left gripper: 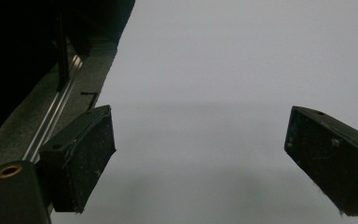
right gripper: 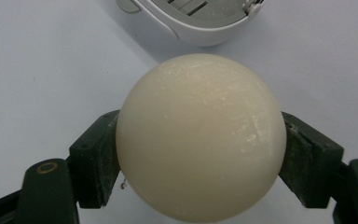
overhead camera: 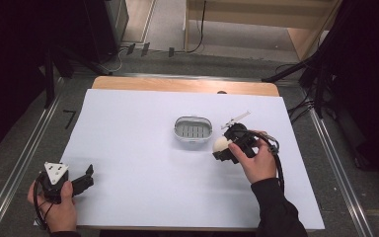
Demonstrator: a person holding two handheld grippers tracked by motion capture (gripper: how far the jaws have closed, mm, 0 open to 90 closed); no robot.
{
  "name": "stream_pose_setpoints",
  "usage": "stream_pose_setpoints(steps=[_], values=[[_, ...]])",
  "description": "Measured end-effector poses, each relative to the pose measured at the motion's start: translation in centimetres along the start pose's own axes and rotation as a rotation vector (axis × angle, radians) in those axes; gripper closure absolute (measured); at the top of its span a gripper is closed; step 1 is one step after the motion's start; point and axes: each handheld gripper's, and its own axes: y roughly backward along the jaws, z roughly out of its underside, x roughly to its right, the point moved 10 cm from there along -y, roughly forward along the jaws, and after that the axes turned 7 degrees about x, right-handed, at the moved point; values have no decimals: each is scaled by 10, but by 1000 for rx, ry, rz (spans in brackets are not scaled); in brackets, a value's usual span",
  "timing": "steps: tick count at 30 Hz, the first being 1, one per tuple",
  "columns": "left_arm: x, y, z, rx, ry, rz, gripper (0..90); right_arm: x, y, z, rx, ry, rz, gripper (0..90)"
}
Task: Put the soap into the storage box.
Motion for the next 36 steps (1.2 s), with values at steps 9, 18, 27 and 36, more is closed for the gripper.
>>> stream_pose_setpoints(steps=[9,18,27,36], values=[[0,0,0,-3,3,4,92,-3,1,-10,5,4,-8,241],[-1,0,0,-2,7,5,91,-8,1,-26,14,14,-13,241],[0,-1,0,-4,9,5,91,-13,-3,-36,21,16,-19,241],[-1,-1,0,-7,14,4,91,-16,-5,-49,20,25,-23,241]])
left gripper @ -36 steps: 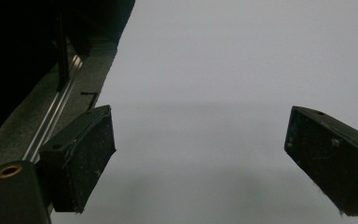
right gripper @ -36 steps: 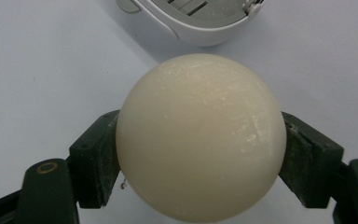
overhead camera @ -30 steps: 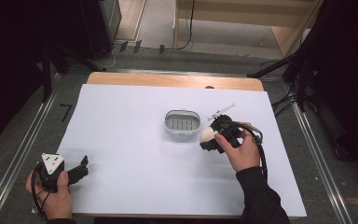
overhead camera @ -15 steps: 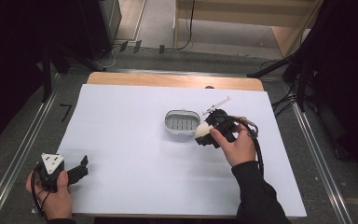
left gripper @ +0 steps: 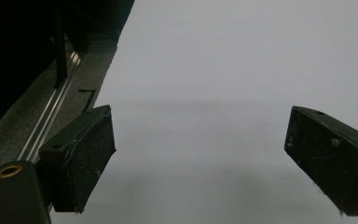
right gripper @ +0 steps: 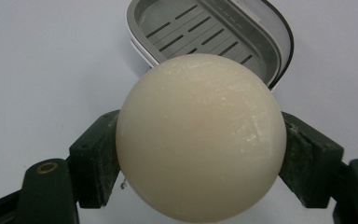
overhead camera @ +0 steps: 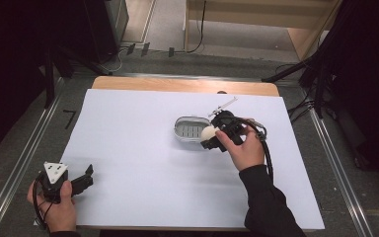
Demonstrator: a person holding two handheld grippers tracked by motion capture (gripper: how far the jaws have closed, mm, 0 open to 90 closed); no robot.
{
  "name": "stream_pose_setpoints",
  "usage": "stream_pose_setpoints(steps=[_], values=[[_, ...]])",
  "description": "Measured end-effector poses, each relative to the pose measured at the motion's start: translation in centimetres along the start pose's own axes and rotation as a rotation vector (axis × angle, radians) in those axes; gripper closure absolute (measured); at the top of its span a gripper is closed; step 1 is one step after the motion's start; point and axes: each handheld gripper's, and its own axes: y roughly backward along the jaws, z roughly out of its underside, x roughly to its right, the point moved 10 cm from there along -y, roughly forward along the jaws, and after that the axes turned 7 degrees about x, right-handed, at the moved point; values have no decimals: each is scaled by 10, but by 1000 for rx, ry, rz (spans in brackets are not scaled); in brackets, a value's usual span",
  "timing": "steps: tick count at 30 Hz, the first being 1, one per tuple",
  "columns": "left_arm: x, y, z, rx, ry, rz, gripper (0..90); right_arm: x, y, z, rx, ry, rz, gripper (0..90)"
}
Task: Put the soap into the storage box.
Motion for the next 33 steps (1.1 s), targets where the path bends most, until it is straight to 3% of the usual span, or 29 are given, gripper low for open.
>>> stream_pose_setpoints(steps=[14,33], values=[[0,0,1,-7,-5,1,91,-3,-13,-17,-2,9,-3,241],[0,0,1,-9,-9,-1,91,0,-32,-37,-6,-31,-17,241]])
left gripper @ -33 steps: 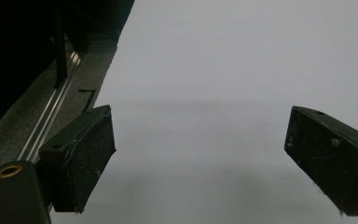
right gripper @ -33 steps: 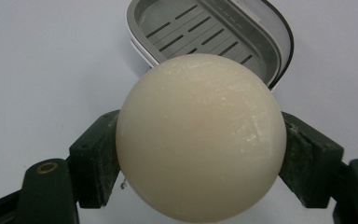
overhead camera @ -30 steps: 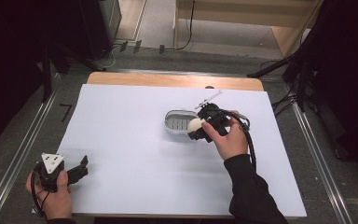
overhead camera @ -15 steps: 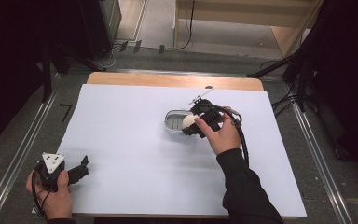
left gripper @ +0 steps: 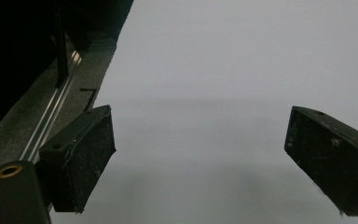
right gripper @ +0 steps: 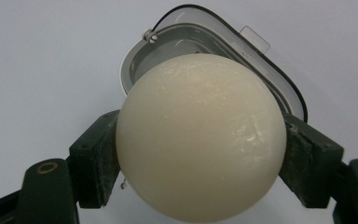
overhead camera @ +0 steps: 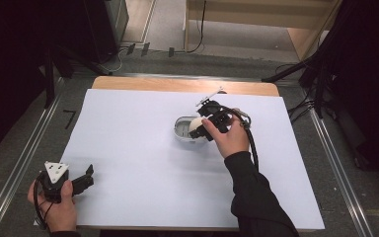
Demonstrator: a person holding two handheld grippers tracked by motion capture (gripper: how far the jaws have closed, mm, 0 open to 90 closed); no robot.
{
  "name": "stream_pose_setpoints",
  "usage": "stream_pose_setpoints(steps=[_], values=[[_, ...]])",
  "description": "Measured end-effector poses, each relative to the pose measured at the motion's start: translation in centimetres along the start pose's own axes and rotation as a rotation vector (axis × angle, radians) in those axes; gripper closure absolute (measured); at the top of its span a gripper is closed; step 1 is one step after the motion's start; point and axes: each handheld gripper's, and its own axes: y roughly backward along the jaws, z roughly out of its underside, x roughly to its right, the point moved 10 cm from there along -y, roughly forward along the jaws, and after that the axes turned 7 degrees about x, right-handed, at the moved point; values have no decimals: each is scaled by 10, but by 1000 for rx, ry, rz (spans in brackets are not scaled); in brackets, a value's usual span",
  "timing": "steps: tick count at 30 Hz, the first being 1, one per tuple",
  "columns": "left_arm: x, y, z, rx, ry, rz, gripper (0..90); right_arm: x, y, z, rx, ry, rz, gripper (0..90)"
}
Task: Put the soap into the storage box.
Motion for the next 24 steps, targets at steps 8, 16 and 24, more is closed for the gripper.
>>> stream_pose_setpoints(steps=[8,16,24], values=[[0,0,0,-1,3,3,91,2,-10,-2,-13,-14,10,241],[0,-1,0,-4,-4,-1,91,4,-16,-4,-18,-25,16,241],[0,0,0,-7,0,1,91,4,-22,-7,-19,-43,27,241]])
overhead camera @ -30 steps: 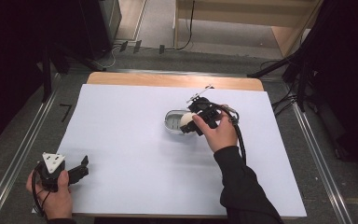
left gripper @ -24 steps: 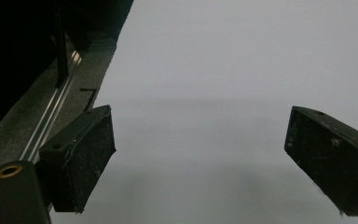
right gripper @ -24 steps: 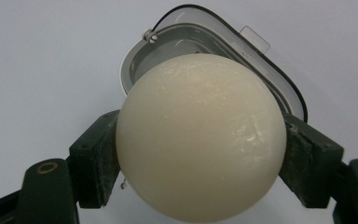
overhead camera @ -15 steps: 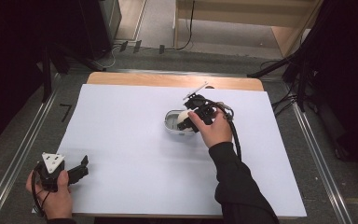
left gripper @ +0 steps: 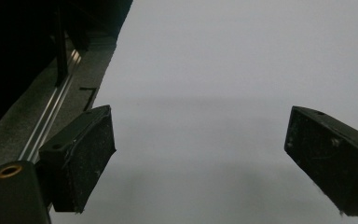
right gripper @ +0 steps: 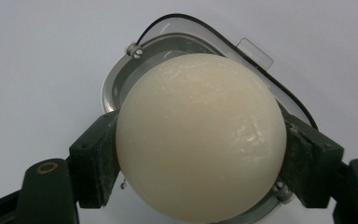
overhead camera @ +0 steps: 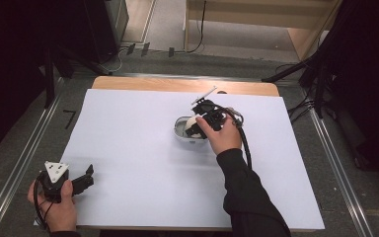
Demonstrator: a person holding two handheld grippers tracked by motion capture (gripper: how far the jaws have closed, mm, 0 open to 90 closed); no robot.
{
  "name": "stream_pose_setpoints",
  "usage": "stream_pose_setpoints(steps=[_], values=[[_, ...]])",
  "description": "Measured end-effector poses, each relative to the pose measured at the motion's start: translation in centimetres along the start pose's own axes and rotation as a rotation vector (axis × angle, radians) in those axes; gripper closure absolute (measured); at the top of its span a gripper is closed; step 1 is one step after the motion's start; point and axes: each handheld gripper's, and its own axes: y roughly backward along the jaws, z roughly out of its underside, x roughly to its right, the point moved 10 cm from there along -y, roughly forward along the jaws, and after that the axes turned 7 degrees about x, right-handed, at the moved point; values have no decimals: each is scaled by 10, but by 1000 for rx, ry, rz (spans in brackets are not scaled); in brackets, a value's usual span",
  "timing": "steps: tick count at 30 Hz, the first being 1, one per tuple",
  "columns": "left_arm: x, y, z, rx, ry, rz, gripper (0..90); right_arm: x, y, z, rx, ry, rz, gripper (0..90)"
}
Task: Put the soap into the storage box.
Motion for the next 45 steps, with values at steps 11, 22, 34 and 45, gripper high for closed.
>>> stream_pose_setpoints(steps=[11,22,34,45], values=[[0,-1,0,1,-2,0,91,3,-9,0,-12,-18,12,240],[0,0,0,-3,2,-1,91,4,-13,-1,-16,-54,7,240],[0,-1,0,-4,0,1,91,3,-17,2,-33,-72,-16,233],[0,-1,0,-4,5,-1,91,3,-5,-1,7,-74,-8,219]])
